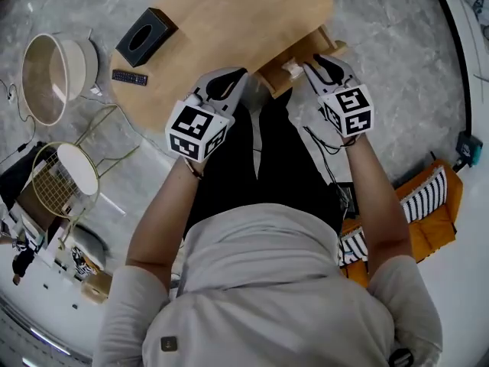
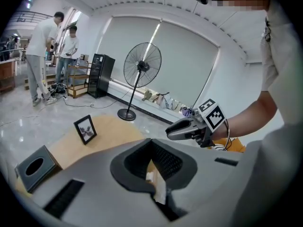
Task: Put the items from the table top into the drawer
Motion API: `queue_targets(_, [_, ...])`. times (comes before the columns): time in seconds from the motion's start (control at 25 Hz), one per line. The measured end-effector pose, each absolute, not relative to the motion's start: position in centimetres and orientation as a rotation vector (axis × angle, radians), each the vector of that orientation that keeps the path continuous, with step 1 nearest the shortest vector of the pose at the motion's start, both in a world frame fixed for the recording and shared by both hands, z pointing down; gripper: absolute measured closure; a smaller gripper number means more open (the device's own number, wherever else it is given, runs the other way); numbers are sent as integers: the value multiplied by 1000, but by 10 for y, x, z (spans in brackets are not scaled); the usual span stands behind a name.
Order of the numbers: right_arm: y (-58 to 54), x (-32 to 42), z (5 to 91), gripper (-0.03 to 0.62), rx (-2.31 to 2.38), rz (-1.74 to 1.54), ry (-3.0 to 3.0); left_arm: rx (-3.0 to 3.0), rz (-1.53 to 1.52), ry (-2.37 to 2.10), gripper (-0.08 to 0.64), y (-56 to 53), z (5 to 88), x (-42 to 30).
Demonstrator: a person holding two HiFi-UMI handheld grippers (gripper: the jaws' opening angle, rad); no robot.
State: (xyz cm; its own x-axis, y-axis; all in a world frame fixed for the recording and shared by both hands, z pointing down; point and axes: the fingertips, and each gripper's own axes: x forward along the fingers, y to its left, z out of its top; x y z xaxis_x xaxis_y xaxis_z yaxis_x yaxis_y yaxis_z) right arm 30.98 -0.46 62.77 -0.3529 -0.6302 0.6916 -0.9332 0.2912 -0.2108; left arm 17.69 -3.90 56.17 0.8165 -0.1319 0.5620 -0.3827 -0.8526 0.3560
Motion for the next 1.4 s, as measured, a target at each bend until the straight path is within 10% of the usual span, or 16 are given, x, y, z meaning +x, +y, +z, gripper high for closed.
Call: queue_targets(1.4, [-5, 303, 321, 566, 1390, 163, -2425, 2768, 342, -837, 551, -27, 307, 153])
